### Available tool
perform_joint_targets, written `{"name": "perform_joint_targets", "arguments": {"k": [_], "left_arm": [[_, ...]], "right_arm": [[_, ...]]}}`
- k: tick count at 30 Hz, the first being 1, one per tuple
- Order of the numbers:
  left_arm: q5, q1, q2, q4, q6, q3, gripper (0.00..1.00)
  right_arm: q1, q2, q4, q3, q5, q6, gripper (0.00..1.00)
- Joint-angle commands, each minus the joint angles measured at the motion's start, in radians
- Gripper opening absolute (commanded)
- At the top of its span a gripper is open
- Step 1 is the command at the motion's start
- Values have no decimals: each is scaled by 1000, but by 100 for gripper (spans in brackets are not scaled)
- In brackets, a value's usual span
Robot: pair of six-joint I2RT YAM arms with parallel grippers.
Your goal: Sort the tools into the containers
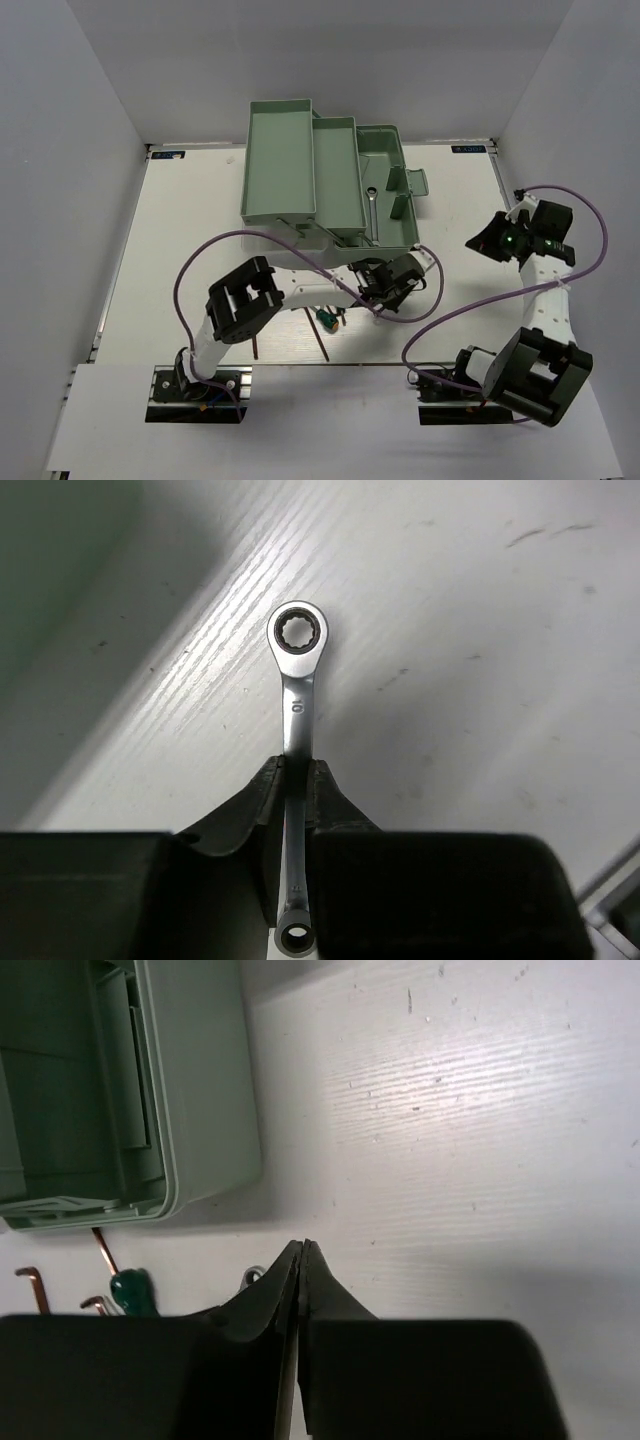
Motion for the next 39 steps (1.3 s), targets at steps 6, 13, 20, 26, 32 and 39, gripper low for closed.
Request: {"name": "perform_joint_targets", "arguments": {"k": [6, 13, 20, 26, 32, 39], "left_arm": [[-18, 19, -258, 46, 45, 101, 0], [-191, 118, -156, 1, 45, 315, 0], [-262, 210, 85, -85, 73, 647, 0], [-248, 258, 193, -136, 73, 727, 22], [-198, 269, 172, -109, 62, 714, 57], [-185, 244, 6, -109, 71, 649, 63]], "right_arm": [[-85, -38, 96, -49, -137, -28, 0], [-114, -60, 111, -78, -301, -71, 0], [-108, -69, 109, -87, -404, -99, 5], [-95, -40, -19, -64, -536, -276, 45], [-41, -33, -180, -49, -623, -468, 82], [175, -32, -314, 10, -526, -606, 51]]}}
